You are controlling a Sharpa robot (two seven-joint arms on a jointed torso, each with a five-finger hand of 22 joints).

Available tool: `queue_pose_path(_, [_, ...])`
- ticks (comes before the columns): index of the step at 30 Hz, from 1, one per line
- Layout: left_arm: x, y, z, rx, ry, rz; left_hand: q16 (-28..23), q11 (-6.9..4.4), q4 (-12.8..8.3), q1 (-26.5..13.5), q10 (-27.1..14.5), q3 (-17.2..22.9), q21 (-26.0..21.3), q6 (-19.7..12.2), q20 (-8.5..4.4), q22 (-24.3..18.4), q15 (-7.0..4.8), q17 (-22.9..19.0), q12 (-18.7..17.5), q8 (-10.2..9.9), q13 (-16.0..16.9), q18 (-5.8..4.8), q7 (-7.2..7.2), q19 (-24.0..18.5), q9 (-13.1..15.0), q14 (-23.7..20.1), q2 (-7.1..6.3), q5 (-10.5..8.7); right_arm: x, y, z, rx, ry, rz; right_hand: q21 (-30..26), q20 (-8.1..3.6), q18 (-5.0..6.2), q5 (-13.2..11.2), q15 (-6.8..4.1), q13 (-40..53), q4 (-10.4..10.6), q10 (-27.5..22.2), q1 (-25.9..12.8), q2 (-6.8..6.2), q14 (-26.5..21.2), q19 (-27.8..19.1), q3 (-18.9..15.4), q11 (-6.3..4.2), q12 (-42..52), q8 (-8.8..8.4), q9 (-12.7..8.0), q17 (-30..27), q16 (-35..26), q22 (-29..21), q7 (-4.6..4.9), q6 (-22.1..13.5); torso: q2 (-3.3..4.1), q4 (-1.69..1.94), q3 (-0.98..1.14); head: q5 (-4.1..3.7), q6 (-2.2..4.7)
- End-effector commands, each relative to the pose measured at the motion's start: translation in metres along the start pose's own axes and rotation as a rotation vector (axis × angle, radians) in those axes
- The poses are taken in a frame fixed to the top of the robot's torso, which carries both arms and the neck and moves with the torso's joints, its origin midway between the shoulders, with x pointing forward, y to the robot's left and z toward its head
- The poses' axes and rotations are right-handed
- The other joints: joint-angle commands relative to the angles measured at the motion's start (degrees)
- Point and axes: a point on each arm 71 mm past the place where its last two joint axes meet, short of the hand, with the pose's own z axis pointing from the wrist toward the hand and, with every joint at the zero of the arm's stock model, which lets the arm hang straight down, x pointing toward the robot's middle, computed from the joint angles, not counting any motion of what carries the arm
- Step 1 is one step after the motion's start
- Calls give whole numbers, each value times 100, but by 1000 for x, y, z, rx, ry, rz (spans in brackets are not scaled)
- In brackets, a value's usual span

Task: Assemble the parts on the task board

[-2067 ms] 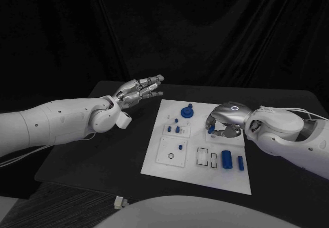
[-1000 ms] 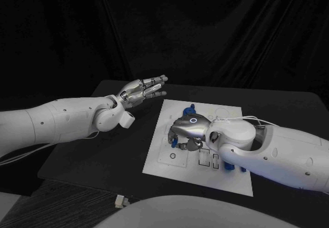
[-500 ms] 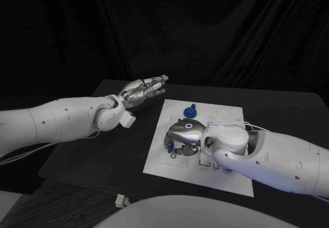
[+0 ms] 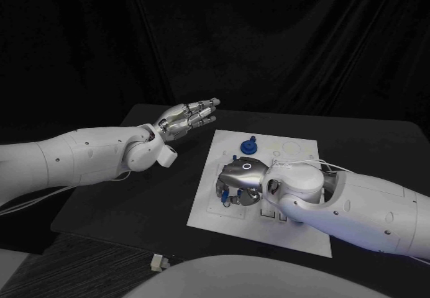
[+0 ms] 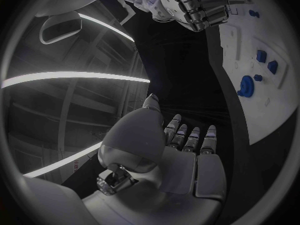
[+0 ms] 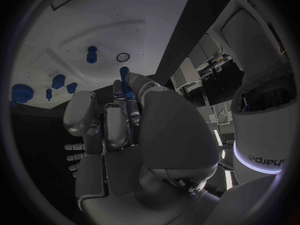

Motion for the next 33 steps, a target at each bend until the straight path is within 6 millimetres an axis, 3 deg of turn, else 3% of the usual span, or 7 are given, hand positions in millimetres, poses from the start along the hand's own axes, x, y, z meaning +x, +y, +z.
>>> queue_pose_path(1, [1, -6, 0, 94, -2, -8, -22, -35, -1, -19, 0, 5, -18, 1, 43, -5, -20, -5, -9, -22, -8, 73, 9, -14, -1, -12, 17, 14, 4, 0, 0, 4, 41, -1, -39, 19, -64, 38, 42, 10, -49, 16, 49, 1, 133, -21, 8, 29, -1, -34, 8, -17, -7, 814, 18, -8, 0, -2, 0, 8, 0])
queue_pose_path(33, [1, -3, 0, 81, 11, -22, -22, 5, -37, 63, -6, 54, -15, 76, 98, 12, 14, -5, -9, -5, -7, 88, 54, -12, 8, -12, 48, 84, 9, -3, 1, 23, 26, -61, -77, 32, -57, 47, 56, 15, -79, 8, 38, 1, 110, -49, 29, 43, -20, -62, 20, -40, -25, 805, 32, -31, 0, 3, 2, 4, 0])
